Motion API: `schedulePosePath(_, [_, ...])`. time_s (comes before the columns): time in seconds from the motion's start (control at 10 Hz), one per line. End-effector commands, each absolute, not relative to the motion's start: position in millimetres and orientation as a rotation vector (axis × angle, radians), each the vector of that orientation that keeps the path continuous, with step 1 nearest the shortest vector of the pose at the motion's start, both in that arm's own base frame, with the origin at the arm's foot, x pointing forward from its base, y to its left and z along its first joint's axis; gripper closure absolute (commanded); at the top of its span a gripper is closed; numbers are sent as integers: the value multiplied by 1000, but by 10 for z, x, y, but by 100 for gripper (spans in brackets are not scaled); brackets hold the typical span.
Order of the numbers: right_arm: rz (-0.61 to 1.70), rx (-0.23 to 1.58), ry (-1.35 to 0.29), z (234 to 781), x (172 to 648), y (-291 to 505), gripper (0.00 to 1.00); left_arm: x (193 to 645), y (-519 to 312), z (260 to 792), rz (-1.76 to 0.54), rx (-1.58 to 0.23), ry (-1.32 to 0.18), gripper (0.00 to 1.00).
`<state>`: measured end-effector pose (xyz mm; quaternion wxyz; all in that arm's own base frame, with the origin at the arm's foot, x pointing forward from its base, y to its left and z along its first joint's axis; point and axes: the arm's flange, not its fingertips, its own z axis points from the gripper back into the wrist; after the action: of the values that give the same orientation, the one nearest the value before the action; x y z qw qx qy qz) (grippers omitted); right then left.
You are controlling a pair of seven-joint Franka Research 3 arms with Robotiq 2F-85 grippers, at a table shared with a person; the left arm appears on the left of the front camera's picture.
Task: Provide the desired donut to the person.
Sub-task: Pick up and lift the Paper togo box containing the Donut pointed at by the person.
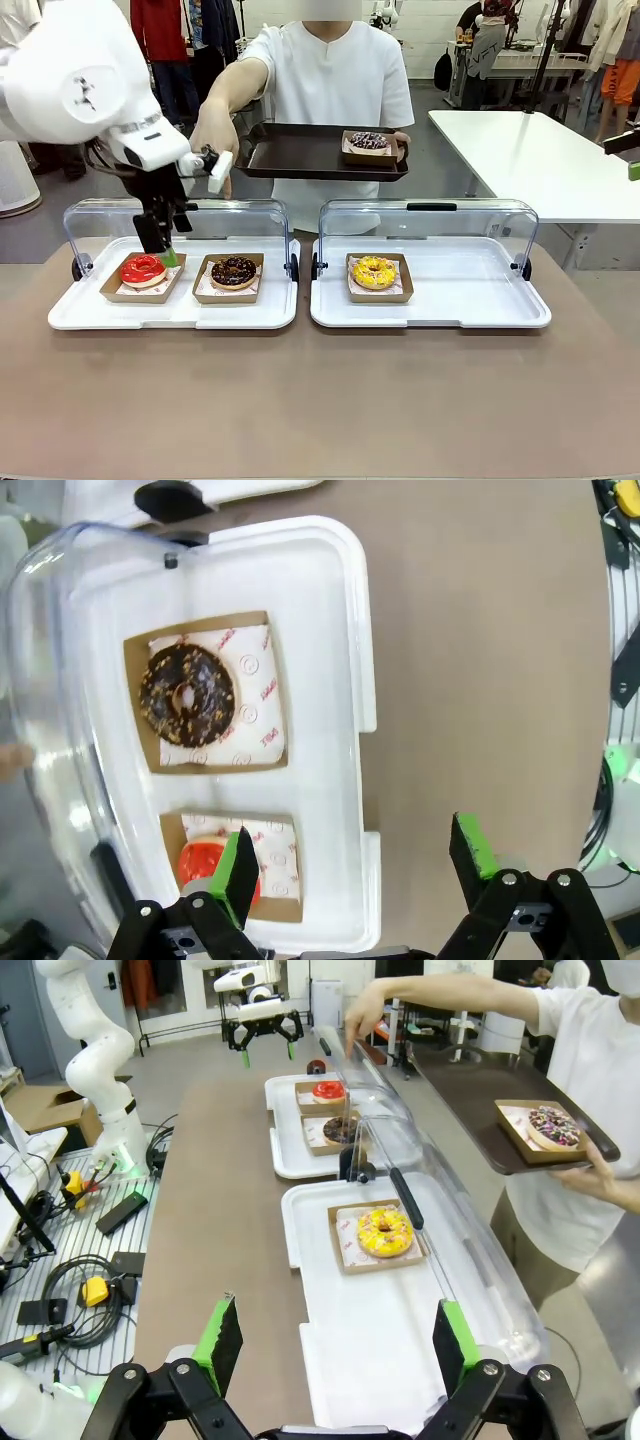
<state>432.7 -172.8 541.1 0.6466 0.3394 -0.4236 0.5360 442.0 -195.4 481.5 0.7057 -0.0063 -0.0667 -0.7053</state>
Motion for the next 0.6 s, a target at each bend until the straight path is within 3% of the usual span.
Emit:
schedulePosePath(0.0, [1217,767,-968,5405,4306,-1709,0,4360,-2026,4680,-1597,52,-150,0])
schedulePosePath(0.5, [1217,767,-968,5405,4306,-1709,0,4355,-2064,4683,-1604,13,-149,0])
